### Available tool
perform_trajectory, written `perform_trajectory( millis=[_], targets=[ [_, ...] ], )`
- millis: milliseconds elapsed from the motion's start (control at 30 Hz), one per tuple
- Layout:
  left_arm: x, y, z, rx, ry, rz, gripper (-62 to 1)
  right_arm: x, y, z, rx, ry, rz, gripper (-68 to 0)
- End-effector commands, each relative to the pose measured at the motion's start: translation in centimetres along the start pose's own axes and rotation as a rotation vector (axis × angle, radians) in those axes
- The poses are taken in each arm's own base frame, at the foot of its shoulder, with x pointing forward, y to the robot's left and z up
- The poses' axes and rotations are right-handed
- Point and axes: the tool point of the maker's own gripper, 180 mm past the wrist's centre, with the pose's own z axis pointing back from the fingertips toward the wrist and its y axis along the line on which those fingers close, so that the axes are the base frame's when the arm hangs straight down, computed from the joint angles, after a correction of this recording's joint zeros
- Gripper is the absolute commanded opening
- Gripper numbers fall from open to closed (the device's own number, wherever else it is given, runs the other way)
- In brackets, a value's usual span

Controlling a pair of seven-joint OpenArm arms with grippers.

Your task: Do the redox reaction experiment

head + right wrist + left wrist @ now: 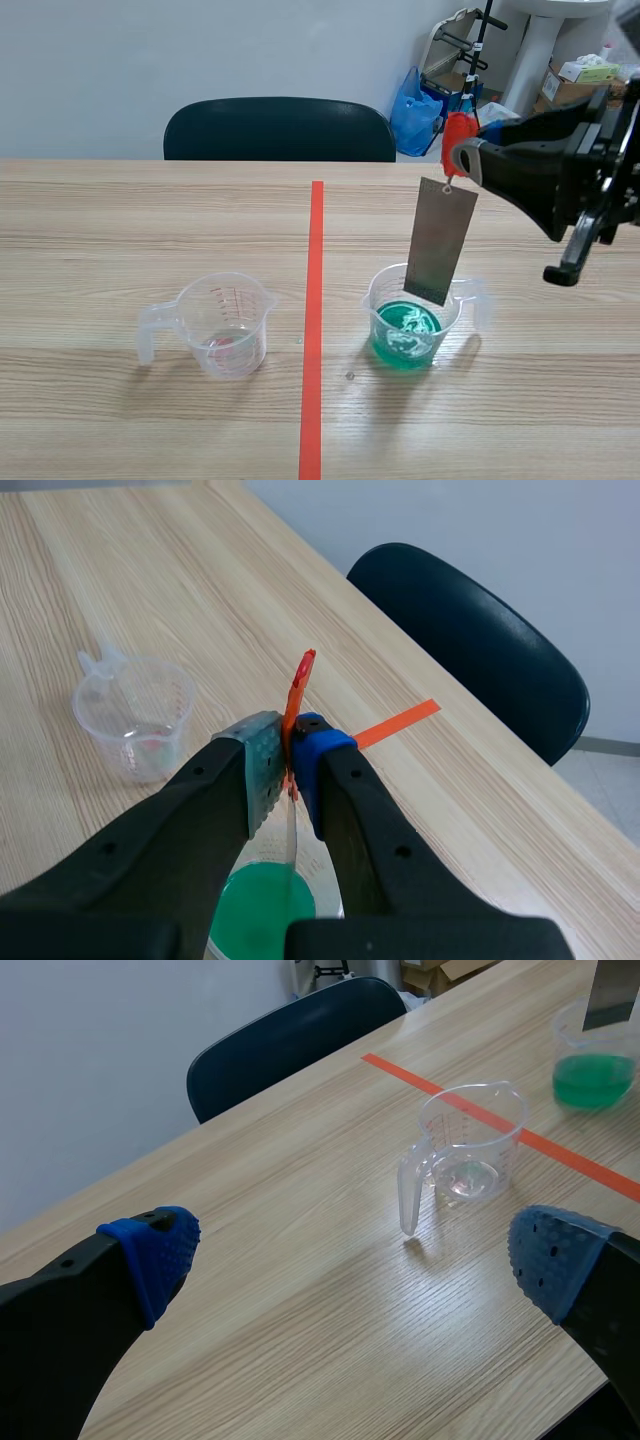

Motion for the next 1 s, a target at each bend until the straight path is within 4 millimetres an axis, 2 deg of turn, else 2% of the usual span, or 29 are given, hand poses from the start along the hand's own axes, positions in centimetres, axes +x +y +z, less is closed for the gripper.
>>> perform_trajectory(
  millis=[0, 567, 967],
  targets=[
    [0.6, 0.2, -0.1, 0.009, -0.027, -0.001, 1.4, 1.4, -0.1, 0.2, 0.009, -0.022, 0.02, -66.9],
    [0.6, 0.2, -0.1, 0.009, -0.026, -0.001, 1.4, 6.3, 0.2, 1.3, 0.015, -0.049, 0.015, -66.9],
    [0.6, 0.2, -0.1, 0.009, -0.026, -0.001, 1.4, 6.8, 0.5, 1.3, 0.023, -0.055, 0.023, -66.9]
  ],
)
